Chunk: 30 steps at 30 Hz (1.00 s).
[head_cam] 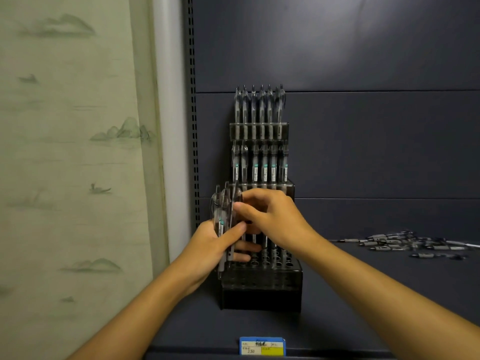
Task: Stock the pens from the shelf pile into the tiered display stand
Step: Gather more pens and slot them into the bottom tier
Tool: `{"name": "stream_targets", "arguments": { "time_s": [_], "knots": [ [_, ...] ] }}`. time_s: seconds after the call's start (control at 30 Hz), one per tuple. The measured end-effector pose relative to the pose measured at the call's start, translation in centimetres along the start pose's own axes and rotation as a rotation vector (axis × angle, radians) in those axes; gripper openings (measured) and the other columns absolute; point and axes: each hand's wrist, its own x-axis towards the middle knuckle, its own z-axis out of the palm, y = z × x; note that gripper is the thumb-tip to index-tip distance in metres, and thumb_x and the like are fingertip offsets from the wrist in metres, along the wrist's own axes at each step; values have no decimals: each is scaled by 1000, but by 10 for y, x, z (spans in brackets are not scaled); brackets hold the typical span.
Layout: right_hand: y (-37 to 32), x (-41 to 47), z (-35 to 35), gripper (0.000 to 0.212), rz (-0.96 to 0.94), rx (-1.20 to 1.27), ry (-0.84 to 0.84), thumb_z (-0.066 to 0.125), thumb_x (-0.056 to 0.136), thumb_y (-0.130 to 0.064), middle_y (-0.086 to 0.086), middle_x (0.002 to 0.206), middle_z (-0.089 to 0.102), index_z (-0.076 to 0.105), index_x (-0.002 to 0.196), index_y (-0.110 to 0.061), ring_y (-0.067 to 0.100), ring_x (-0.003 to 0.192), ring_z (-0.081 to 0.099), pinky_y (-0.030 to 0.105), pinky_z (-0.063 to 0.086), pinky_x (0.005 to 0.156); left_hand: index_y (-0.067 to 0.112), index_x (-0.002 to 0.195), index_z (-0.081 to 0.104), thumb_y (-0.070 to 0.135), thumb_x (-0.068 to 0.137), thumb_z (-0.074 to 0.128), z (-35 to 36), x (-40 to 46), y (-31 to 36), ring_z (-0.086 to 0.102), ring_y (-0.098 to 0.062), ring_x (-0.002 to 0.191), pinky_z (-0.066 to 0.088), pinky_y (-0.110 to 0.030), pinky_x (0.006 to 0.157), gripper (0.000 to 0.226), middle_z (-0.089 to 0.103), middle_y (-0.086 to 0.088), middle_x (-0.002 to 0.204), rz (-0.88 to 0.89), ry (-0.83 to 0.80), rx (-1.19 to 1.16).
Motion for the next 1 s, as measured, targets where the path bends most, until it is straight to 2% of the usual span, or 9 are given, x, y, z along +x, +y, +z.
{"name": "stream_targets", "arguments": {
  "time_s": [0.07, 0.17, 0.23, 0.33, 0.5, 0.9, 1.0],
  "knots": [
    [-4, 4, 1, 11, -23, -8, 83, 62, 96, -29, -7, 83, 75, 71, 99, -22, 0, 77, 70, 20, 56, 70, 15, 121, 61, 20, 96, 55, -4, 0, 0, 74, -29, 96, 62, -35, 75, 27, 75, -7, 109, 15, 9, -16],
    [-12, 11, -3, 6, -48, 55, 206, 63, 96, -29, -5, 82, 76, 67, 100, -28, 4, 77, 73, 30, 59, 72, 15, 120, 62, 23, 93, 55, -11, 1, 1, 74, -28, 97, 62, -32, 73, 29, 76, -7, 109, 27, 39, -44],
    [-18, 15, -9, 13, -52, 122, 256, 63, 96, -26, -2, 84, 76, 67, 108, -21, 8, 75, 74, 27, 60, 65, 16, 118, 62, 18, 97, 51, -19, 0, 0, 74, -27, 94, 62, -31, 72, 24, 76, -6, 108, 21, 79, -55],
    [-18, 20, -19, 27, -23, 129, 300, 64, 95, -27, 0, 89, 76, 66, 119, -14, 11, 76, 74, 27, 59, 64, 14, 117, 63, 16, 98, 50, -36, -4, -3, 75, -26, 90, 63, -32, 71, 23, 76, -5, 107, -2, 162, -37],
    [-3, 18, -10, 27, 46, 65, 273, 64, 95, -26, -3, 86, 74, 66, 120, -14, 8, 72, 73, 26, 62, 66, 12, 118, 64, 15, 99, 52, -58, -12, -13, 75, -25, 87, 62, -29, 68, 23, 76, -7, 108, -54, 281, -28],
    [26, 16, 21, 25, 126, -4, 213, 64, 95, -28, -6, 86, 73, 65, 117, -16, 3, 72, 73, 26, 62, 72, 15, 117, 66, 18, 99, 53, -65, -23, -17, 75, -27, 91, 62, -28, 67, 22, 76, -4, 106, -76, 291, 49],
    [31, 11, 27, 21, 141, -10, 188, 65, 95, -28, -5, 85, 74, 66, 114, -19, 4, 72, 73, 30, 62, 75, 14, 117, 66, 18, 99, 53, -65, -24, -16, 75, -27, 91, 62, -28, 66, 22, 76, -4, 105, -75, 300, 44]
  ]
}}
